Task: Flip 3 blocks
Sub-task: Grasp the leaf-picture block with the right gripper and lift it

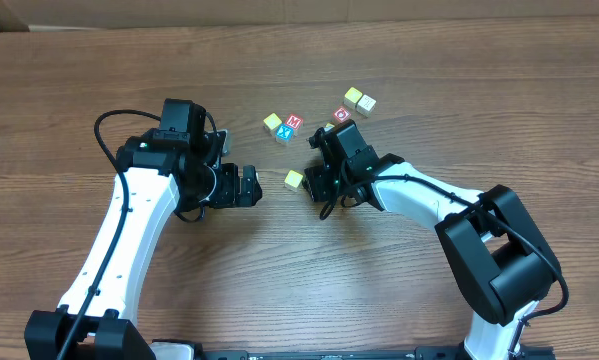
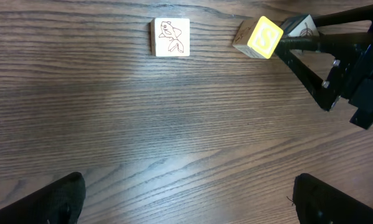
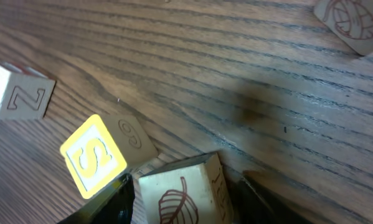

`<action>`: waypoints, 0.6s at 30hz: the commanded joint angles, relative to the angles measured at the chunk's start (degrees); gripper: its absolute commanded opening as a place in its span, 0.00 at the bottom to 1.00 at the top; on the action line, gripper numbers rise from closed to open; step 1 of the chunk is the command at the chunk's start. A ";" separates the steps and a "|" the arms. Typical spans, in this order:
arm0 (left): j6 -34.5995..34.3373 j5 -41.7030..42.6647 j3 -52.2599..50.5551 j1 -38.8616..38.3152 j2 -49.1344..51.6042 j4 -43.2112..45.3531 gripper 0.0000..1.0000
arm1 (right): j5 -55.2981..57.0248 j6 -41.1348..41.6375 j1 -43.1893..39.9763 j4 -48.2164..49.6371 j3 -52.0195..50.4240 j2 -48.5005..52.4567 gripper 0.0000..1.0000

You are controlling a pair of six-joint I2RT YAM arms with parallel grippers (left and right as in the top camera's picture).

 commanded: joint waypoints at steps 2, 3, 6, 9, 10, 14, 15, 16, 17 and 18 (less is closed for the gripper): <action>-0.37 -0.31 1.18 -0.13 0.46 0.11 1.00 | 0.57 1.75 0.00 -1.20 0.02 1.88 0.42; -0.37 -0.31 1.18 -0.11 0.46 0.22 1.00 | 0.59 1.73 0.00 -2.03 0.24 1.86 0.33; -0.37 -0.31 1.18 -0.11 0.46 0.44 1.00 | 0.57 1.75 0.02 -4.52 0.81 1.81 0.16; -0.35 -0.31 1.18 -0.13 0.46 0.52 1.00 | 0.59 1.75 0.02 -6.95 1.51 1.81 0.15; -0.35 -0.31 1.18 -0.13 0.46 0.52 1.00 | 0.57 1.77 0.02 -7.93 1.84 1.70 0.14; -0.37 -0.31 1.18 -0.13 0.46 0.52 1.00 | 0.59 1.75 0.02 -13.51 4.46 -0.63 0.13; -0.37 -0.31 1.18 -0.13 0.46 0.52 1.00 | 0.59 1.75 0.02 -14.93 5.29 -1.75 0.13; -0.35 -0.31 1.18 -0.13 0.46 0.52 1.00 | 0.59 1.77 0.02 -16.90 6.56 -3.30 0.12; -0.37 -0.31 1.18 -0.13 0.46 0.52 1.00 | 0.59 1.81 0.02 -18.75 7.69 -4.74 0.11; -0.35 -0.31 1.18 -0.11 0.46 0.52 1.00 | 0.61 2.23 0.02 -21.27 9.09 -6.47 0.09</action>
